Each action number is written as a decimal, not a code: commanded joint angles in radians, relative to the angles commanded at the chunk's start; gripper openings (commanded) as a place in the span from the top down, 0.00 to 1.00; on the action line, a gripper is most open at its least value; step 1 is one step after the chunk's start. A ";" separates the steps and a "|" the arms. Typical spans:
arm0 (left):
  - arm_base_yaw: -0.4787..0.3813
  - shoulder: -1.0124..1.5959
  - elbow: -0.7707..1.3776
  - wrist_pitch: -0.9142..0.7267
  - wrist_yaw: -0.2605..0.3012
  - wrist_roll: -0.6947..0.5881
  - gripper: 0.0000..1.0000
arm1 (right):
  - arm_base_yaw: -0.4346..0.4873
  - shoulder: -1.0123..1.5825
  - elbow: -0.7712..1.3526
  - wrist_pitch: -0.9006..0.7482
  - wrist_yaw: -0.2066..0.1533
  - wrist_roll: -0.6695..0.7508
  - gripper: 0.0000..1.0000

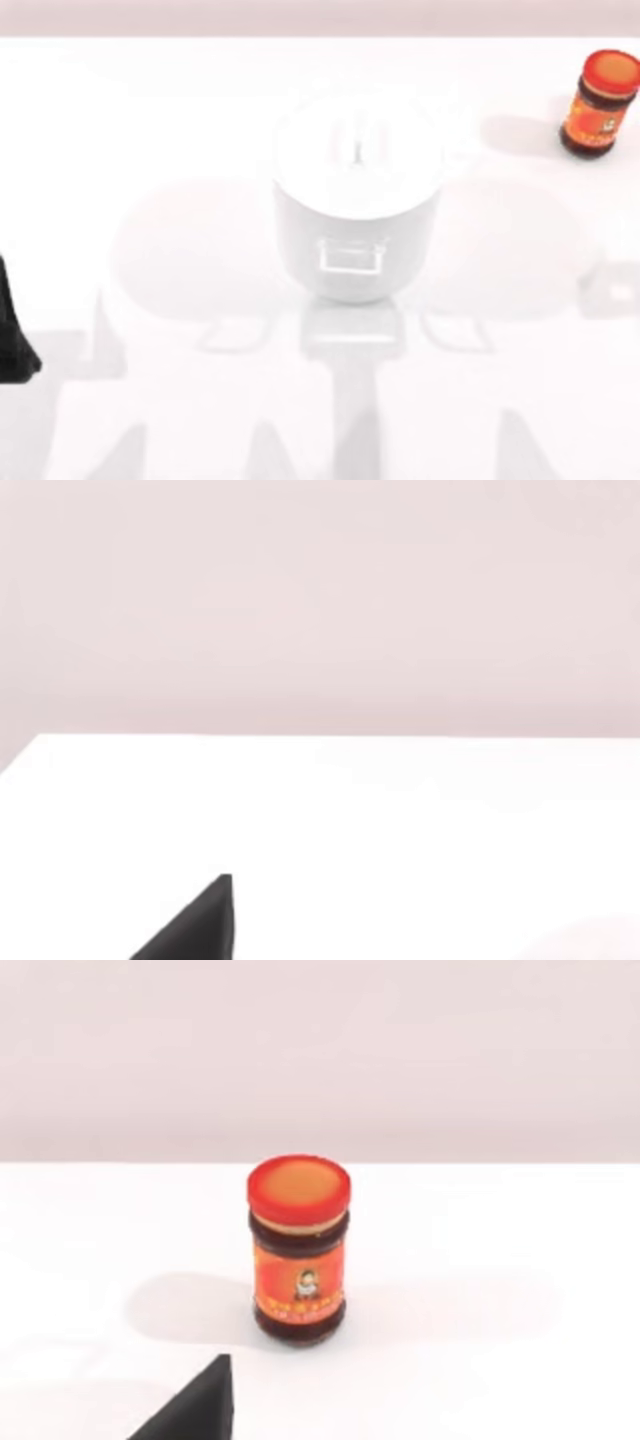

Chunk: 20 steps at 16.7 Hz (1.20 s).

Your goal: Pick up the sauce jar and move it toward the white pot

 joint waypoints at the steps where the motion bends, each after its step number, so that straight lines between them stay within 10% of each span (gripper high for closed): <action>1: 0.000 0.000 0.000 0.000 0.000 0.000 0.00 | -0.001 0.086 0.086 -0.043 0.000 -0.003 0.00; 20: 0.000 0.000 0.000 0.000 0.000 0.000 0.00 | 0.035 1.863 1.829 -0.921 -0.044 -0.111 0.00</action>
